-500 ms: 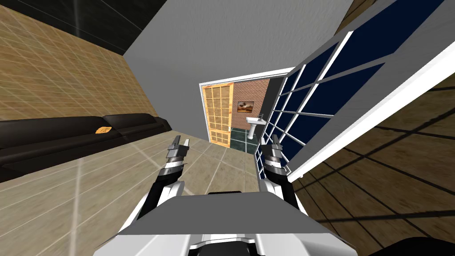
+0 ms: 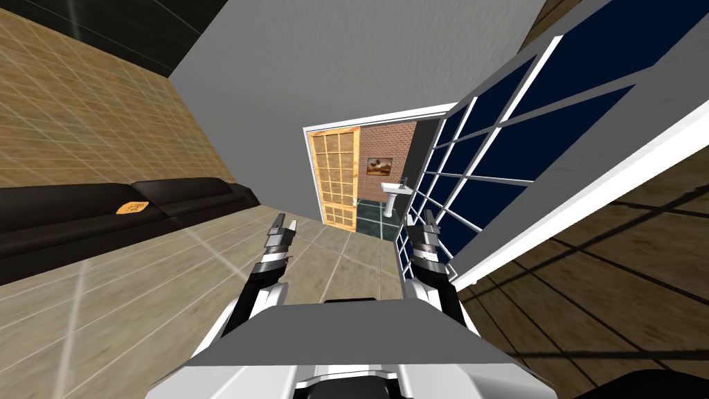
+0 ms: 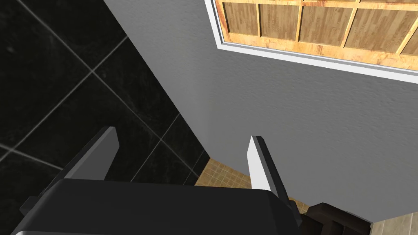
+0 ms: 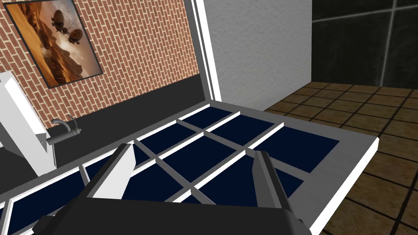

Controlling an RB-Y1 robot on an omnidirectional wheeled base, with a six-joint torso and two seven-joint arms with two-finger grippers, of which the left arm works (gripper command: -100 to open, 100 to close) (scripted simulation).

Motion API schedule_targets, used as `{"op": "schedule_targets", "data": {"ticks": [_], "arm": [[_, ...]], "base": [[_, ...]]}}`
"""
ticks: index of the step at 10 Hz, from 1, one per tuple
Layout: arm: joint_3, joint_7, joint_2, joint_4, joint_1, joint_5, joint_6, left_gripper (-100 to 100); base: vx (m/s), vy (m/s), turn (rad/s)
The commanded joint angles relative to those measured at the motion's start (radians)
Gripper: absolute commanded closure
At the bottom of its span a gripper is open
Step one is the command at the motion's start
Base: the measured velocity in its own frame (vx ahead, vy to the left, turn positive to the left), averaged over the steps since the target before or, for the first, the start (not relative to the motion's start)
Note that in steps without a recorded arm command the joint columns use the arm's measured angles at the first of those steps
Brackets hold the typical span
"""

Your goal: Pull the door open

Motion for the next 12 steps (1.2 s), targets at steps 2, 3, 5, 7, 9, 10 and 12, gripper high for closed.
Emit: {"op": "schedule_targets", "data": {"ticks": [2,3,5,7,9,10,12], "arm": [[0.006,-0.053,0.008,0.045,-0.010,-0.010,-0.016,-100],[0.008,-0.066,0.010,0.058,-0.013,-0.012,-0.020,-100],[0.014,-0.110,0.016,0.099,-0.023,-0.021,-0.033,-100],[0.021,-0.156,0.022,0.142,-0.033,-0.029,-0.046,-100],[0.026,-0.191,0.025,0.174,-0.041,-0.036,-0.056,-100],[0.028,-0.208,0.027,0.190,-0.044,-0.039,-0.061,-100],[0.033,-0.242,0.030,0.222,-0.052,-0.046,-0.072,-100]], "base": [[0.118,-0.022,-0.058],[0.118,-0.010,-0.058],[0.122,-0.013,-0.080],[0.111,-0.022,-0.079],[0.100,-0.017,-0.058],[0.110,-0.004,-0.062],[0.100,-0.019,-0.055]]}}
